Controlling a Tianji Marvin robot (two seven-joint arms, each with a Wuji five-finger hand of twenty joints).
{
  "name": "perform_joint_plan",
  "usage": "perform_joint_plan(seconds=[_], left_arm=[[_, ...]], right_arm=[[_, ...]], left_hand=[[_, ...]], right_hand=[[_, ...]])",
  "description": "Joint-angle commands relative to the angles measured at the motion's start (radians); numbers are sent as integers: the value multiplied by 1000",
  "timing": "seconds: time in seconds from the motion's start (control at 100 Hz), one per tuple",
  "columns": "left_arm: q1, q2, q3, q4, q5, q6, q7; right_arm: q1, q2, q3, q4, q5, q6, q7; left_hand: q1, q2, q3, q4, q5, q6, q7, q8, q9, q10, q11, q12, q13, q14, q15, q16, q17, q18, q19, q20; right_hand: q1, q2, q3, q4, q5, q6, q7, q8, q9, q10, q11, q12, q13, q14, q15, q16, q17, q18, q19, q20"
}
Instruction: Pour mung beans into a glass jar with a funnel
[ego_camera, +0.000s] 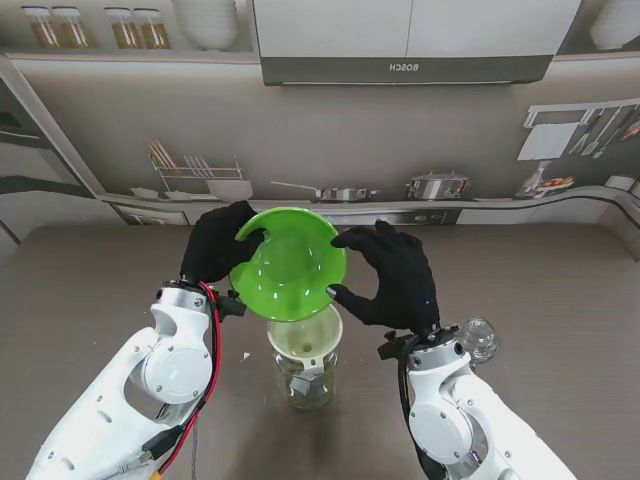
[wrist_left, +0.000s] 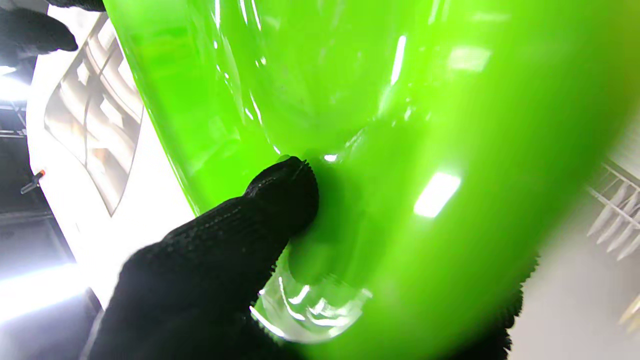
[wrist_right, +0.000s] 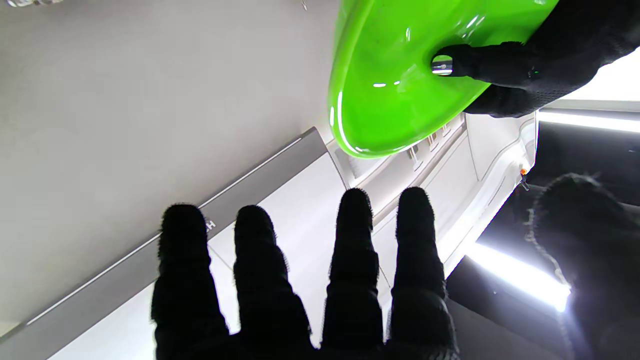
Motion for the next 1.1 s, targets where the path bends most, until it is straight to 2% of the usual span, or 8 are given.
perform_joint_plan(seconds=[0.0, 0.44, 0.83, 1.09], left_arm=[[4, -9, -6, -19, -17, 7, -17], [24, -20, -54, -54, -151, 100, -61], [65, -29, -99, -115, -253, 214, -85], [90, -29, -149, -123, -298, 242, -100]], right_arm=[[-3, -4, -2, -5, 1, 3, 14], [-5, -4, 2, -10, 8, 7, 26], [-6, -4, 5, -14, 18, 11, 42], [-7, -3, 6, -18, 20, 12, 52]], left_hand=[[137, 69, 125, 63, 49, -110, 120, 46, 23, -7, 4, 10, 19, -2, 9, 11, 27, -20, 17, 7], [142, 69, 124, 66, 53, -101, 108, 53, 23, 0, 1, 12, 19, 8, 8, 13, 26, -7, 13, 10], [148, 69, 124, 69, 59, -92, 96, 60, 23, 9, -3, 13, 18, 19, 7, 15, 25, 7, 10, 12], [150, 69, 124, 70, 60, -87, 91, 63, 24, 12, -4, 14, 18, 25, 6, 16, 25, 14, 8, 14]], right_hand=[[-24, -6, 5, 20, -16, 1, -5, 23, -30, 4, -4, -11, 9, -17, 6, -13, 1, 37, -12, -10], [-23, -6, 7, 20, -27, 6, -6, 21, -30, 5, -3, -13, 11, -19, 6, -13, 2, 37, -9, -13], [-23, -3, 10, 20, -36, 12, -6, 20, -32, 8, -3, -13, 12, -19, 7, -13, 2, 38, -6, -16], [-24, -3, 11, 20, -36, 13, -4, 20, -31, 9, -3, -14, 14, -21, 8, -13, 3, 37, -4, -18]])
